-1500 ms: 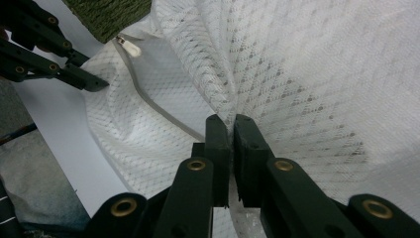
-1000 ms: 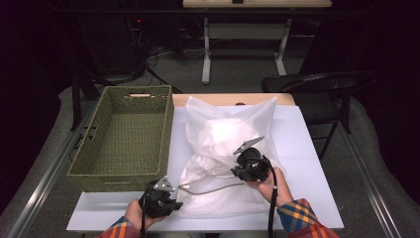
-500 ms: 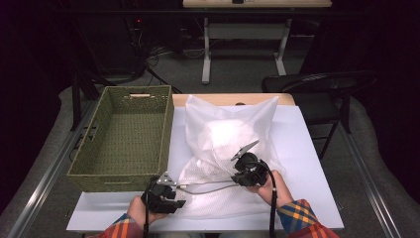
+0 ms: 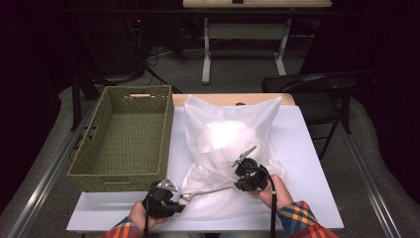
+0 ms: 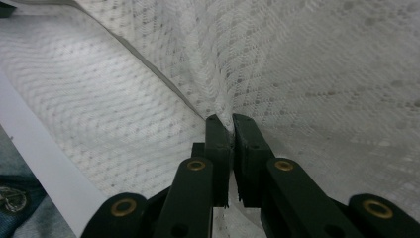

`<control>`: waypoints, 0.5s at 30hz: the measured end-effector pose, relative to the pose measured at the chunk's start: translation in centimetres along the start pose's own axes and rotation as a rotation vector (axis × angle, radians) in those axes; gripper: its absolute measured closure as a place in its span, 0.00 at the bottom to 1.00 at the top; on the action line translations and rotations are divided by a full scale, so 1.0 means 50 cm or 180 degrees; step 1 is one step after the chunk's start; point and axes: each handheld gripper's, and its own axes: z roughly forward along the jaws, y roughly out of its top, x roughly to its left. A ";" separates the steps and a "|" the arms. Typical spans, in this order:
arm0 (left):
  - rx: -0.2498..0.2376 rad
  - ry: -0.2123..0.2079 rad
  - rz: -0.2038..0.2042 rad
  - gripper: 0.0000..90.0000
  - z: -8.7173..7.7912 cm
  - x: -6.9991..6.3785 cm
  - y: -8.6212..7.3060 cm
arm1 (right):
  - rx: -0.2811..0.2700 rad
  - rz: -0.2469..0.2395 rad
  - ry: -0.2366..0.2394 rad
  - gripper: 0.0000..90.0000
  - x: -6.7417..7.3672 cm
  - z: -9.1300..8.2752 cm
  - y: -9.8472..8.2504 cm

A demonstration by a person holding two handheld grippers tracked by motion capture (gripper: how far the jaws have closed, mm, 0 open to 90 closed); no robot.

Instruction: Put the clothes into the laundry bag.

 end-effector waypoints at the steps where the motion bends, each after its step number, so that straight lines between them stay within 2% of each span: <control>1: 0.0009 -0.0036 -0.0031 0.98 0.001 -0.004 -0.001 | 0.0004 -0.0019 -0.0008 0.96 -0.002 0.002 -0.004; 3: 0.0040 -0.0090 -0.0019 0.98 0.003 -0.014 -0.004 | 0.0042 0.0006 -0.0019 0.96 -0.005 0.002 -0.012; 6: 0.0061 -0.0259 -0.0072 0.98 0.008 -0.033 -0.007 | 0.0096 0.0014 -0.0050 0.96 -0.013 0.002 -0.025; 9: 0.0081 -0.0210 0.0055 0.97 0.011 -0.051 -0.004 | 0.0120 0.0053 -0.0080 0.96 -0.024 0.002 -0.038; 10: 0.0059 -0.0209 0.0052 0.95 0.010 -0.050 -0.003 | 0.0130 0.0061 -0.0095 0.96 -0.027 0.002 -0.040; 12: 0.0010 -0.0160 0.0014 0.79 0.003 -0.043 0.002 | 0.0136 0.0069 -0.0115 0.96 -0.031 0.002 -0.042; 14: -0.0157 -0.0127 -0.0027 0.62 -0.013 -0.036 0.009 | 0.0145 0.0051 -0.0133 0.95 -0.030 0.003 -0.041; 15: -0.0190 -0.0093 0.0005 0.51 -0.019 -0.035 0.013 | 0.0162 0.0044 -0.0143 0.95 -0.029 0.005 -0.039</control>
